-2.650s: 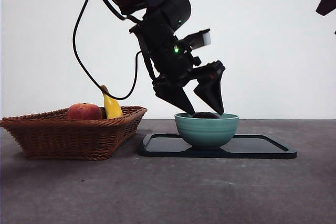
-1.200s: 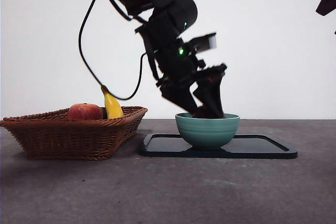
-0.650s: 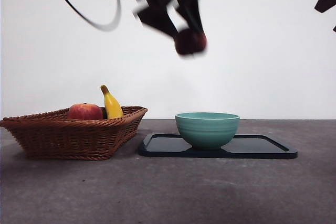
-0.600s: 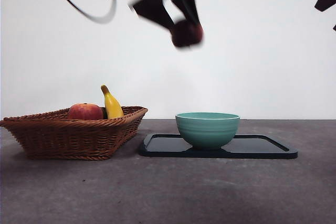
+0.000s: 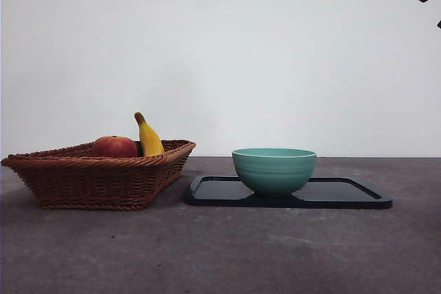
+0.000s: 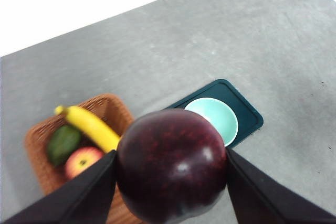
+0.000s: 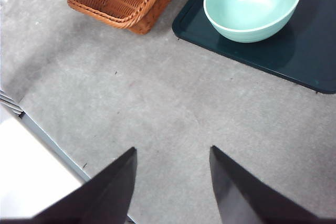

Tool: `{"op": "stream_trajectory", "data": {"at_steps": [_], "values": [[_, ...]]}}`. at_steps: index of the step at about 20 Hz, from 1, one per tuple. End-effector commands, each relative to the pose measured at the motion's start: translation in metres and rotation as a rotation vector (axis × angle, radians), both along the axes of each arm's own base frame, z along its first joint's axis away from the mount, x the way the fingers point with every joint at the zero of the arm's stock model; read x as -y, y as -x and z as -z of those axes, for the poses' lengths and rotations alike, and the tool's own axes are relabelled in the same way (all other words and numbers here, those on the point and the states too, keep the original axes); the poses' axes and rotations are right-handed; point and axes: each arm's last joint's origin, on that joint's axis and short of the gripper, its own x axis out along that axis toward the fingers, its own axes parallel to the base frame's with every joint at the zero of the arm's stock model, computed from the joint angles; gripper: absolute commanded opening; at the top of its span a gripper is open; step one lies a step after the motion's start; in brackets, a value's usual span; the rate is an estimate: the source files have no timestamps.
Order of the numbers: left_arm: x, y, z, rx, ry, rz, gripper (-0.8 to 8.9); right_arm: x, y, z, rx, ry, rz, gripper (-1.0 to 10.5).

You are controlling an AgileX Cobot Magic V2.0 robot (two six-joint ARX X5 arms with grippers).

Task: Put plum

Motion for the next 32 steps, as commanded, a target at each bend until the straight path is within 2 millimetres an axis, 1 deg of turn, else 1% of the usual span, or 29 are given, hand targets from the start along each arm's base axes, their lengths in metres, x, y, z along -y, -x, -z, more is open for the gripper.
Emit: {"op": "stream_trajectory", "data": {"at_steps": [1, 4, 6, 10, 13, 16, 18, 21, 26, 28, 32], "values": [[-0.004, 0.002, 0.013, -0.024, -0.009, -0.016, 2.66, -0.001, -0.001, -0.003, 0.025, 0.0, -0.012, 2.2], [-0.01, 0.006, 0.049, -0.046, -0.017, -0.033, 2.66, -0.001, -0.001, -0.003, 0.025, 0.0, -0.012, 2.2], [-0.01, 0.002, 0.077, -0.042, -0.015, -0.038, 2.66, -0.001, -0.001, -0.003, 0.025, 0.0, -0.012, 2.2], [-0.008, -0.019, 0.133, -0.045, -0.017, -0.063, 2.66, -0.001, -0.001, -0.003, 0.023, -0.001, -0.011, 2.2], [-0.01, -0.035, 0.177, -0.049, -0.021, -0.096, 2.65, -0.001, -0.001, -0.003, 0.022, -0.002, -0.009, 2.2], [-0.016, -0.052, 0.21, -0.073, -0.037, -0.133, 2.65, -0.001, -0.001, -0.003, 0.021, -0.002, -0.009, 2.2], [-0.017, -0.067, 0.227, -0.091, -0.059, -0.163, 2.65, -0.001, -0.001, -0.003, 0.022, -0.002, -0.009, 2.2], [-0.014, -0.086, 0.25, -0.116, -0.085, -0.162, 2.65, -0.001, -0.001, -0.003, 0.019, -0.004, -0.007, 2.2], [-0.009, -0.105, 0.282, -0.167, -0.107, -0.157, 2.66, -0.001, -0.001, -0.003, 0.016, -0.006, -0.004, 2.2], [-0.008, -0.109, 0.29, -0.182, -0.119, -0.152, 2.67, -0.001, -0.001, -0.003, 0.014, -0.008, -0.003, 2.2], [-0.008, -0.111, 0.297, -0.198, -0.127, -0.149, 2.8, -0.001, -0.001, -0.003, 0.006, -0.014, 0.005, 2.2]]}}
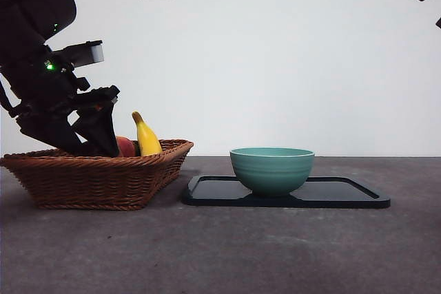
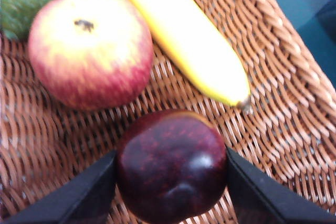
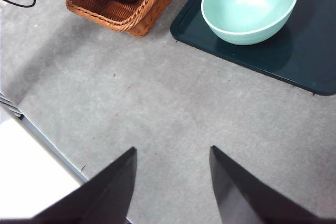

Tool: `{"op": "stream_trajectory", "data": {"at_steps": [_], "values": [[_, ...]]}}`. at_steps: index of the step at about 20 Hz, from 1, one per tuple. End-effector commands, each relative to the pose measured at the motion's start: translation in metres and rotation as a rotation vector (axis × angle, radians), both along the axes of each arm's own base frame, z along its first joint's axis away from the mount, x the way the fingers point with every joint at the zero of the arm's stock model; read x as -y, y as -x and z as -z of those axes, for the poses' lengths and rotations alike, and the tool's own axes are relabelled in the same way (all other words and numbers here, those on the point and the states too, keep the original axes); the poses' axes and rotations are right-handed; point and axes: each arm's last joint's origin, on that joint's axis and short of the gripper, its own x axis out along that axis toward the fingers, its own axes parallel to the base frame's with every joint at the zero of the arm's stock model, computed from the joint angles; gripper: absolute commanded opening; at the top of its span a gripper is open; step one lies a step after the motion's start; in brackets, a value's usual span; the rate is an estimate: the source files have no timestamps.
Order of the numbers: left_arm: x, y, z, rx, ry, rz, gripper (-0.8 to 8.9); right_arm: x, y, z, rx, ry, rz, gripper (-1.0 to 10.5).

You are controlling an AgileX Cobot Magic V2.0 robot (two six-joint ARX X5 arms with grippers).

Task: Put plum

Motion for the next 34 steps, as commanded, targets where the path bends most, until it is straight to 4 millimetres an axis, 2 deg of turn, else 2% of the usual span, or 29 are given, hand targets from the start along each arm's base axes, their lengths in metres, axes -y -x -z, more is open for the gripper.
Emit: {"op": "stream_trajectory", "data": {"at_steps": [1, 4, 6, 11, 14, 18, 23, 26, 30, 34], "values": [[0.002, -0.004, 0.005, -0.006, -0.011, 0.014, 2.81, -0.001, -0.001, -0.002, 0.002, -0.009, 0.003, 2.2], [0.002, -0.002, 0.006, -0.031, -0.017, 0.016, 3.06, -0.001, -0.001, -0.002, 0.001, -0.01, 0.003, 2.2], [0.002, -0.002, 0.007, -0.037, -0.018, 0.015, 4.01, -0.001, -0.001, -0.002, 0.002, -0.01, 0.003, 2.2], [0.001, 0.0, 0.001, -0.032, -0.005, 0.002, 4.14, -0.001, -0.001, -0.002, 0.002, -0.01, 0.003, 2.2], [0.0, 0.005, -0.014, 0.01, 0.018, -0.01, 4.14, -0.001, -0.001, -0.002, 0.002, -0.01, 0.003, 2.2], [-0.004, 0.02, -0.047, 0.101, 0.06, -0.024, 4.09, -0.001, -0.001, -0.002, 0.002, -0.01, 0.003, 2.2], [-0.005, 0.058, -0.093, 0.156, 0.221, 0.088, 4.05, -0.001, -0.001, -0.002, 0.004, -0.01, 0.003, 2.2], [-0.006, 0.084, -0.112, 0.141, 0.318, 0.193, 4.05, -0.001, -0.001, -0.003, 0.008, -0.012, 0.003, 2.2], [-0.012, 0.115, -0.126, 0.088, 0.386, 0.281, 4.05, -0.001, -0.001, -0.003, 0.008, -0.012, 0.003, 2.2], [-0.017, 0.138, -0.125, -0.027, 0.402, 0.317, 4.05, -0.001, -0.001, -0.003, 0.008, -0.012, 0.003, 2.2]]}}
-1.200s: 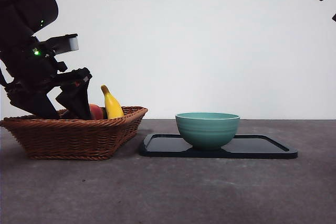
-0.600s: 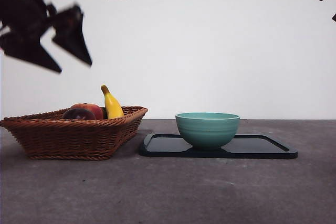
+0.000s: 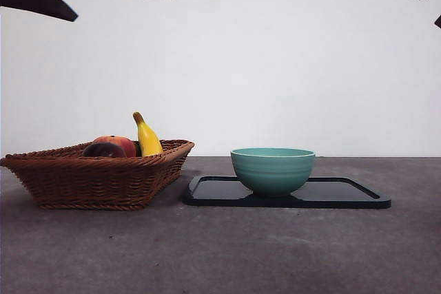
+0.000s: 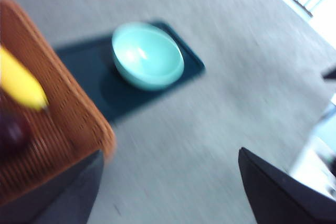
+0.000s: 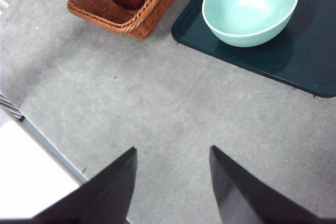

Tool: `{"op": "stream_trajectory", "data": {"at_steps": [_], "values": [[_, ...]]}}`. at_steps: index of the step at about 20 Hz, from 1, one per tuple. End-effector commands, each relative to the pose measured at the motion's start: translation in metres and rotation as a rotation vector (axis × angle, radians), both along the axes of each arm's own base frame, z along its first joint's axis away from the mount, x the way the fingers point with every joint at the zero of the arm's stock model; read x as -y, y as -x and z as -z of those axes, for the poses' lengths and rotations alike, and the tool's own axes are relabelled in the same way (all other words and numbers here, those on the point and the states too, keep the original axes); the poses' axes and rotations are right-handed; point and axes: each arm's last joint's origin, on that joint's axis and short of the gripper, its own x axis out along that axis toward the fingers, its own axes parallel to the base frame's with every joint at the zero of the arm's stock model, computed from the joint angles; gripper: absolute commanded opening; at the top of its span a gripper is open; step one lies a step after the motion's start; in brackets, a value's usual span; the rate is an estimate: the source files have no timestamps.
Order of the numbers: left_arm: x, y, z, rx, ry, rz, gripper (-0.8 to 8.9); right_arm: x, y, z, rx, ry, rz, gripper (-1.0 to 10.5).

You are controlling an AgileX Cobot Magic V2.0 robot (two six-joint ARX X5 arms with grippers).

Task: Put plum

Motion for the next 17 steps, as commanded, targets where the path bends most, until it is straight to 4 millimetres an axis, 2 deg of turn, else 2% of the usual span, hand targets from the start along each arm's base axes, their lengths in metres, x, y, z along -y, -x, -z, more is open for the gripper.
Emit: {"op": "stream_trajectory", "data": {"at_steps": [1, 4, 12, 17], "values": [[-0.0002, 0.0077, -0.0003, -0.04, 0.002, 0.06, 4.05, -0.0011, -0.001, -0.002, 0.003, -0.008, 0.001, 2.2], [-0.0007, 0.0154, 0.0045, -0.088, -0.021, 0.12, 4.05, -0.001, -0.001, -0.002, 0.003, -0.008, 0.001, 2.2], [-0.0008, 0.016, 0.005, -0.09, -0.026, 0.125, 4.05, -0.0011, -0.0011, -0.0019, -0.006, -0.014, 0.009, 2.2], [-0.0009, 0.0159, 0.005, -0.09, -0.026, 0.124, 4.05, -0.0013, -0.0078, -0.0059, -0.027, -0.065, 0.147, 2.2]]}}
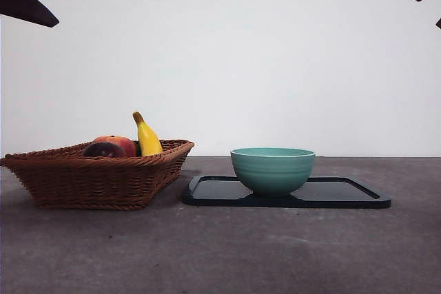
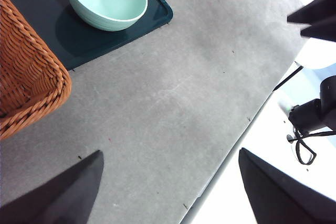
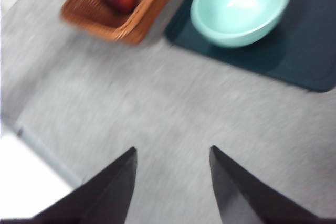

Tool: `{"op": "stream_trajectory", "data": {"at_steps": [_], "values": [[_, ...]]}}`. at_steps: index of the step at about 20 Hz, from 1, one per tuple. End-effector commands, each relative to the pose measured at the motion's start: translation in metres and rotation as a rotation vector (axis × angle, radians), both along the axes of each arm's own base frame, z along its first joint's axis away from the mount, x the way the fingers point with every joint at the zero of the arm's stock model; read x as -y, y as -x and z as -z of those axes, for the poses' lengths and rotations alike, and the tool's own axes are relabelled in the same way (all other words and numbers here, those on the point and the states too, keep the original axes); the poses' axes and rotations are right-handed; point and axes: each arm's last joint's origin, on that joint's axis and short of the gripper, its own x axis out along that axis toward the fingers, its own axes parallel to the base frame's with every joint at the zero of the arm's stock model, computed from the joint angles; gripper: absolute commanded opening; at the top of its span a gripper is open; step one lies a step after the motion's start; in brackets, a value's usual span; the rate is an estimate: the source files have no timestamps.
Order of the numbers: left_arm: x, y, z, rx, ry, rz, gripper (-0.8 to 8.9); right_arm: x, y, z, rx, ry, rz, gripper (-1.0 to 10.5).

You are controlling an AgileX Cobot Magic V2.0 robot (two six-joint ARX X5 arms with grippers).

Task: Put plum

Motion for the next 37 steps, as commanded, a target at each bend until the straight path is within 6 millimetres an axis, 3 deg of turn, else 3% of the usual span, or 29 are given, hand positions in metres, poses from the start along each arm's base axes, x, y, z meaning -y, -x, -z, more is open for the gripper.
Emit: {"op": "stream_trajectory", "data": {"at_steps": [1, 5, 10, 15, 19, 29, 35, 37], "values": [[0.001, -0.002, -0.003, 0.029, 0.001, 0.017, 4.05, -0.002, -0.01, -0.007, -0.003, -0.056, 0.091, 2.2], [0.001, -0.002, -0.004, 0.035, 0.003, 0.017, 4.05, -0.009, -0.046, -0.021, -0.016, -0.03, 0.178, 2.5], [0.001, -0.002, -0.004, 0.035, 0.003, 0.017, 4.05, -0.026, -0.118, -0.023, -0.095, 0.036, 0.185, 2.7], [0.001, -0.002, -0.004, 0.035, 0.003, 0.017, 4.05, -0.045, -0.185, -0.004, -0.179, 0.111, 0.184, 2.7], [0.001, -0.002, -0.004, 0.042, 0.003, 0.019, 4.05, -0.054, -0.218, 0.023, -0.231, 0.138, 0.181, 2.7], [0.001, -0.002, -0.004, 0.044, 0.003, 0.02, 4.05, -0.071, -0.25, 0.085, -0.303, 0.189, 0.173, 2.6], [0.001, -0.002, -0.004, 0.043, 0.003, 0.02, 4.05, -0.076, -0.253, 0.093, -0.288, 0.221, 0.191, 0.1], [0.001, -0.002, -0.004, 0.043, 0.003, 0.019, 4.05, -0.076, -0.253, 0.093, -0.286, 0.22, 0.192, 0.1]]}}
